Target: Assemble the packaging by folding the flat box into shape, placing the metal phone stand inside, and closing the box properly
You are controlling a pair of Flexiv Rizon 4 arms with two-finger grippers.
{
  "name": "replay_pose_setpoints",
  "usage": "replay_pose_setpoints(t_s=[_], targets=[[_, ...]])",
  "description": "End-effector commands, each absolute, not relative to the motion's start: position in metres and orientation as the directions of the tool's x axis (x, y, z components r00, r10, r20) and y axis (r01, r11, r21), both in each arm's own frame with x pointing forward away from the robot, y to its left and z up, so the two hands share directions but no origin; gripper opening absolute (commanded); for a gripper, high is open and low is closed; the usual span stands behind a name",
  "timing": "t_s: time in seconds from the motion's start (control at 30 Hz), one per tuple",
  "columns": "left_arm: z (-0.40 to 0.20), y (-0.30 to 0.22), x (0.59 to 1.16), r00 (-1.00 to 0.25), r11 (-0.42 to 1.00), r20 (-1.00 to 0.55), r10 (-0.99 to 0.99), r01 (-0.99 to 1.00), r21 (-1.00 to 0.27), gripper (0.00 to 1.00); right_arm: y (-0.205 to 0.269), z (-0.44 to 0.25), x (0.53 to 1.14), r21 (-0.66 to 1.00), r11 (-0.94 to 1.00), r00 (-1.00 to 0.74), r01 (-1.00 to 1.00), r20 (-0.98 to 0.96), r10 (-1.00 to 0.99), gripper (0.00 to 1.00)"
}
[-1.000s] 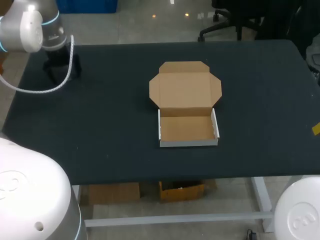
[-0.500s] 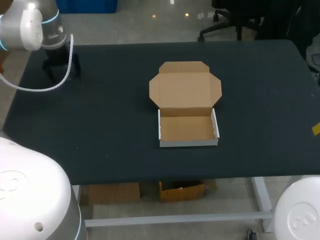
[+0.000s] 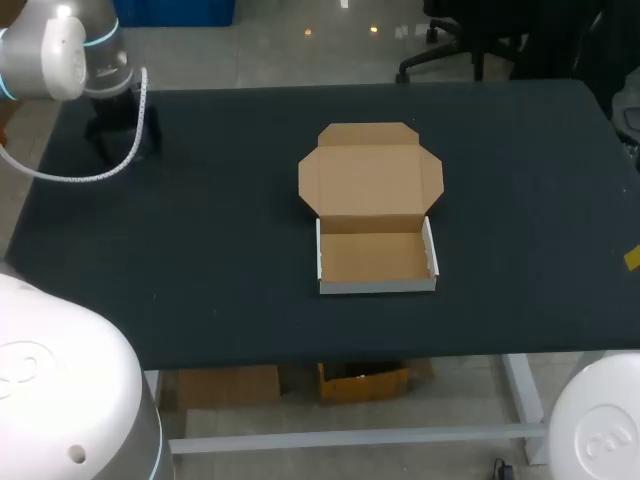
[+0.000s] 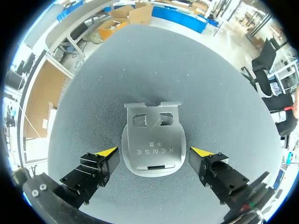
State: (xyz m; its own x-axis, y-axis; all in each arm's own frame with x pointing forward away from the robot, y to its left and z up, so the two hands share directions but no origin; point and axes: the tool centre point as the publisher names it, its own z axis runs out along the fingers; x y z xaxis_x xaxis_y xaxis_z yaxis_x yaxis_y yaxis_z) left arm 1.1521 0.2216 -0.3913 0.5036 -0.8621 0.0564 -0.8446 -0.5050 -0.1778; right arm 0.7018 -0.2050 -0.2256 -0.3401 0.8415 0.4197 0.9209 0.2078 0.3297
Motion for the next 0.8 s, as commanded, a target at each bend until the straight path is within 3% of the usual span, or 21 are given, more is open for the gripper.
replay_pose_setpoints(t_s=[0.03,0.8], targets=[[-0.3918,0.2219,1.1549,0.504,-0.505,0.052,-0.862,-0.846,-0.173,1.0,-0.2052,-0.2237,0.6999,0.33,0.208,-0.34,0.921,0.42,0.841,1.0],[-0.3918,0.2218,1.1591,0.507,-0.506,0.045,-0.861,-0.842,-0.186,1.0,-0.2052,-0.2237,0.6999,0.33,0.208,-0.34,0.921,0.42,0.841,1.0]])
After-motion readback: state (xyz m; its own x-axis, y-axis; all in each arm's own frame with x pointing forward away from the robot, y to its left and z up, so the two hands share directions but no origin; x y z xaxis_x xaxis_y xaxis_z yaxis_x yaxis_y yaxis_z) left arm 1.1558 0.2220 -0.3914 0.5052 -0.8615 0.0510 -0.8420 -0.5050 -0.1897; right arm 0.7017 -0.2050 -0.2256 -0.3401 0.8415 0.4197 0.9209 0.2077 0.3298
